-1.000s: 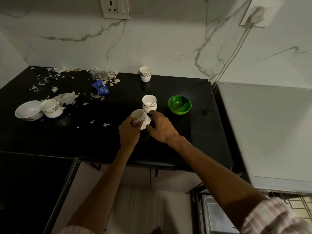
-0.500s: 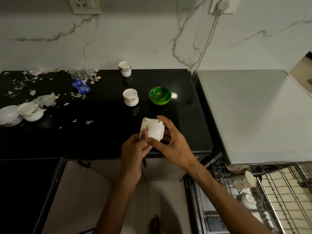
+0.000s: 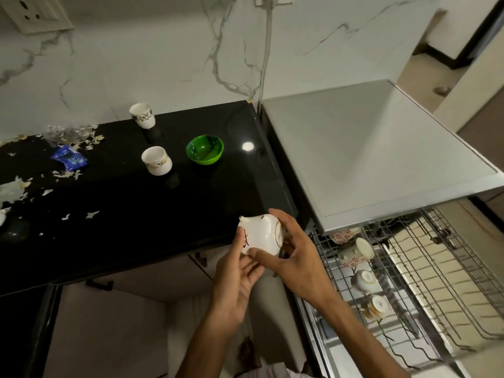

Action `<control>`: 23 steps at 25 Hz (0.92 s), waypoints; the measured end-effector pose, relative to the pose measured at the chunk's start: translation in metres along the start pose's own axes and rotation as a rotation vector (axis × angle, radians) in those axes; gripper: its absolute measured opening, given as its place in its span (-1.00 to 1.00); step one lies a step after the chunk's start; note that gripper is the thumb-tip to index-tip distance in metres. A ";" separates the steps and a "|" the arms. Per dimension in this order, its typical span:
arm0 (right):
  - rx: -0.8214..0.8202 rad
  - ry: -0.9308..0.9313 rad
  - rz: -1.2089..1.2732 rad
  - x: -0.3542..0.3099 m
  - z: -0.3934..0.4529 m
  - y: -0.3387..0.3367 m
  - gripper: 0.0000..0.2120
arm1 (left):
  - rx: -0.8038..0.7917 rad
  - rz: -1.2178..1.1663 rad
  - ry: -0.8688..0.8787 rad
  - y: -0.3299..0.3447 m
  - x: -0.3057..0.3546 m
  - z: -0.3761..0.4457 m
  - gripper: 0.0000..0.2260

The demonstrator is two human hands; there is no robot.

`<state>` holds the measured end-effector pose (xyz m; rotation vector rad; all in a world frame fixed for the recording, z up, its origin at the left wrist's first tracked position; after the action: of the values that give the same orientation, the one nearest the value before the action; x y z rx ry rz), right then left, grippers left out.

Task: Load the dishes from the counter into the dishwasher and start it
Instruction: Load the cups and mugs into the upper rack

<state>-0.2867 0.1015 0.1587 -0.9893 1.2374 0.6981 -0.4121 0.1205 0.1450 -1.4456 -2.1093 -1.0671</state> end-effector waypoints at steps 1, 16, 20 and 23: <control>0.025 0.013 -0.007 0.004 -0.005 -0.010 -0.29 | -0.010 0.004 -0.026 0.004 -0.010 -0.002 -0.58; 0.260 0.063 -0.087 0.038 -0.053 -0.140 -0.29 | -0.128 0.207 -0.176 0.081 -0.107 -0.028 -0.56; 0.284 0.055 -0.137 0.043 -0.061 -0.167 -0.29 | -0.154 0.296 -0.170 0.099 -0.129 -0.033 -0.57; 0.302 0.055 -0.138 0.050 -0.068 -0.189 -0.29 | -0.165 0.363 -0.120 0.112 -0.144 -0.040 -0.56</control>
<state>-0.1410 -0.0448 0.1518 -0.8372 1.2659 0.3643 -0.2569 0.0211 0.1169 -1.9238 -1.7680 -1.0500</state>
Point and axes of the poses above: each hand's wrist, its own z-axis towards the middle knuckle, its own y-axis out of the palm, x = y × z, the point moved 6 cm from there along z, towards the middle knuckle, and after that the axes turned 12 degrees about x, right-handed, at the moved point
